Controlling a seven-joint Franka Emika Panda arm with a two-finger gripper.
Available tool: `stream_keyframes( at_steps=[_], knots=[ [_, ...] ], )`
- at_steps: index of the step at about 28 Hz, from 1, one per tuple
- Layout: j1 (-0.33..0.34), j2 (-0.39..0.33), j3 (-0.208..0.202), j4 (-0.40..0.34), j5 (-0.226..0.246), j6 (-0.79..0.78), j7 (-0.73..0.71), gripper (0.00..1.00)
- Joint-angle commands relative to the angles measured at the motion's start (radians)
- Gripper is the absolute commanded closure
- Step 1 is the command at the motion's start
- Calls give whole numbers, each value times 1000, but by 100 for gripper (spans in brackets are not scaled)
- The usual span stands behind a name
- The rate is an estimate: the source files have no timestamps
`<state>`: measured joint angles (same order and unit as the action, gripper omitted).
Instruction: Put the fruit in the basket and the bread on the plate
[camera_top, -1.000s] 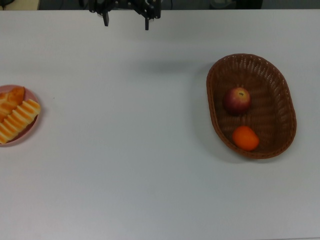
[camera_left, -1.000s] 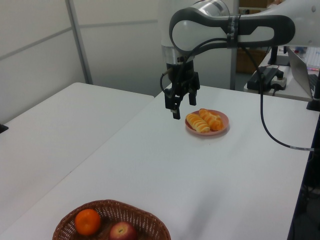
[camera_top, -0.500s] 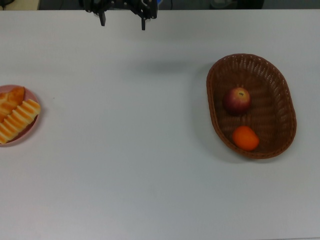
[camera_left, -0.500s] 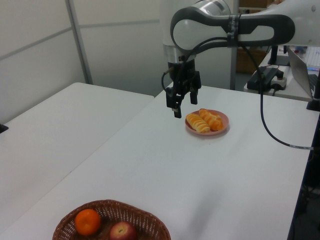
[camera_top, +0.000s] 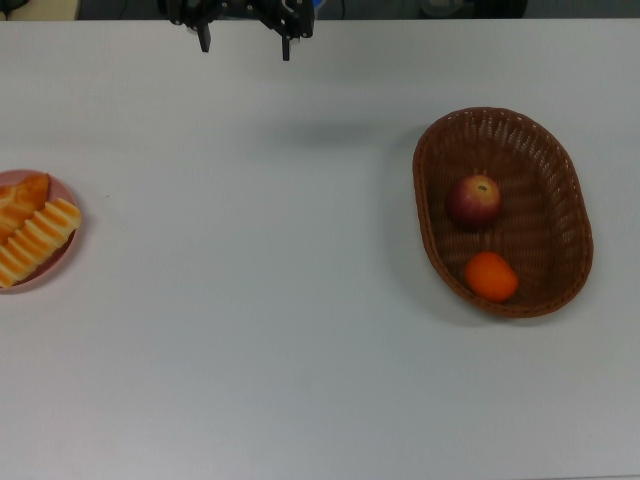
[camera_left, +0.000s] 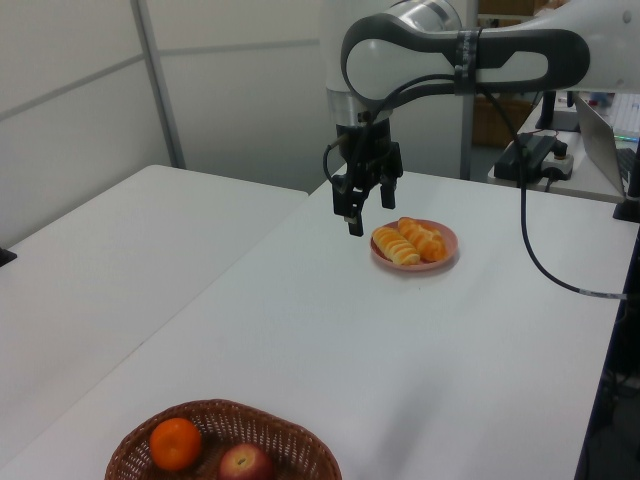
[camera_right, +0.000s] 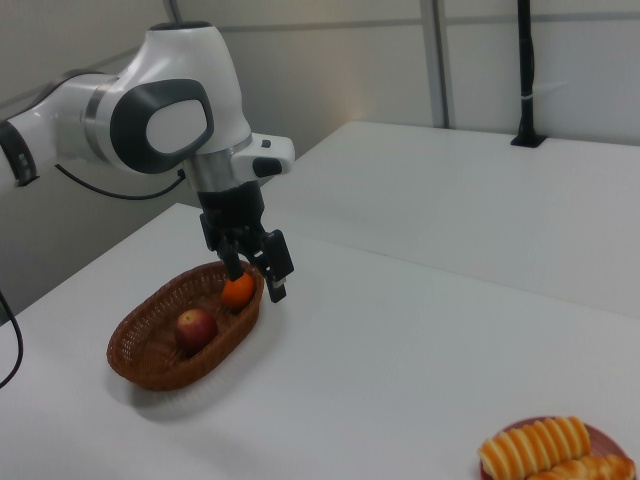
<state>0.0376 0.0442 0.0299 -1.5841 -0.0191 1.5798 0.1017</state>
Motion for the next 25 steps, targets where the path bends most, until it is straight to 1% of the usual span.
stream_keyframes(
  at_steps=[1, 25],
  knots=[
    [-10, -20, -1, -17, 11, -8, -22, 0],
    [-47, -17, -2, -7, 10, 0, -27, 0]
  ],
)
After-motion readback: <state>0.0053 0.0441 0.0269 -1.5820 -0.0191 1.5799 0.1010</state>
